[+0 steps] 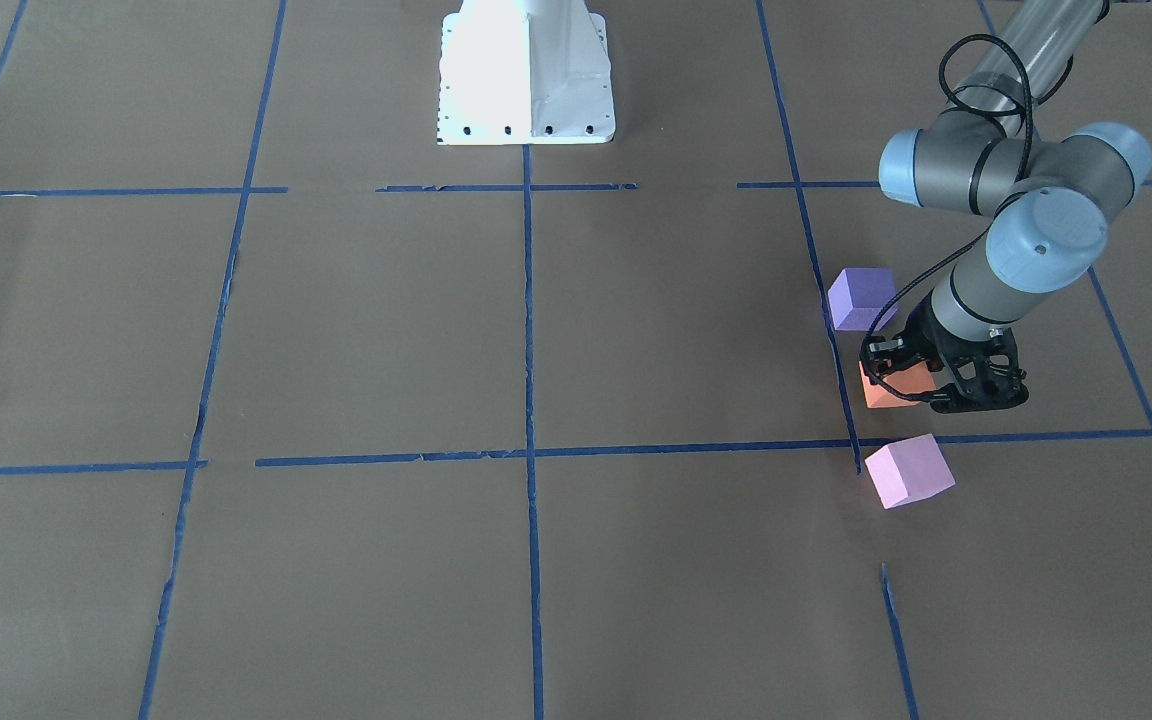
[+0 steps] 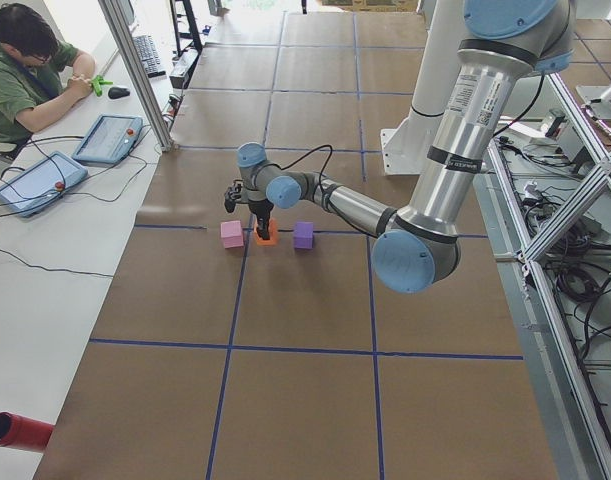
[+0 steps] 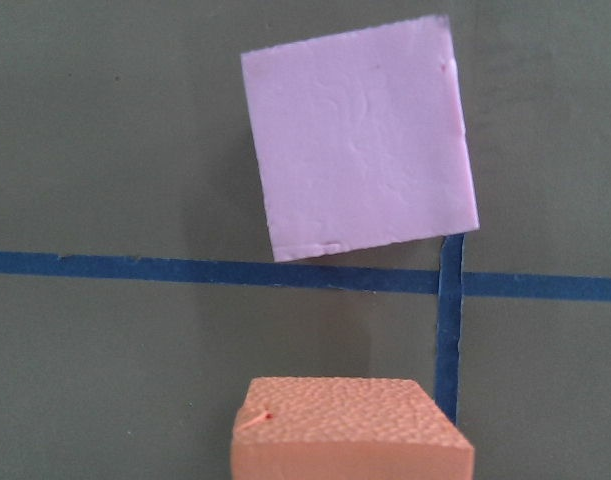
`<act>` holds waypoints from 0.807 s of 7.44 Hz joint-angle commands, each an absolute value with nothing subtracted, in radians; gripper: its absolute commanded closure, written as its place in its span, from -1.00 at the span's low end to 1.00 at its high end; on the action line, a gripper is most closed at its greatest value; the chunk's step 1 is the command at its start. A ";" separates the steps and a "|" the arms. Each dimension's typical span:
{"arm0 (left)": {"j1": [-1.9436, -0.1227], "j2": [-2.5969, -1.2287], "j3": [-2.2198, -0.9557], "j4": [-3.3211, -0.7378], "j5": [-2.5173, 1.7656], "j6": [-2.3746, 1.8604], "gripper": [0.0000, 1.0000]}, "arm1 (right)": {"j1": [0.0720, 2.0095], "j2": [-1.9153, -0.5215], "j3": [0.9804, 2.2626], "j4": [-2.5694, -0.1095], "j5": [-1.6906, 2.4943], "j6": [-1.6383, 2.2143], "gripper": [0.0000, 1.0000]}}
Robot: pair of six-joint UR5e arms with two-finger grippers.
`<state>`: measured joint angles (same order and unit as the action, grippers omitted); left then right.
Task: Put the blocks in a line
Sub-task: 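Lower the orange cube between the pink and purple cubes and open the left gripper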
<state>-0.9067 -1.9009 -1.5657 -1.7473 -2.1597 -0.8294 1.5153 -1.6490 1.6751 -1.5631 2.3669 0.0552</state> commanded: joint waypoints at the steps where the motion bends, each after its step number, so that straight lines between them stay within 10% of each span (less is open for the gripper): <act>1: -0.907 -1.902 -1.568 -1.747 -2.193 -0.824 1.00 | 1.514 -1.649 1.675 -1.563 2.367 0.055 -1.00; 4: -0.905 -1.901 -1.566 -1.747 -2.194 -0.825 1.00 | 1.516 -1.649 1.675 -1.563 2.367 0.055 -1.00; 6: -0.904 -1.901 -1.566 -1.749 -2.195 -0.824 -0.43 | 1.516 -1.648 1.675 -1.563 2.367 0.055 -1.00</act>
<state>-0.9047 -1.9007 -1.5657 -1.7482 -2.1944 -0.8249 1.5153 -1.6488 1.6751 -1.5631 2.3669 0.0552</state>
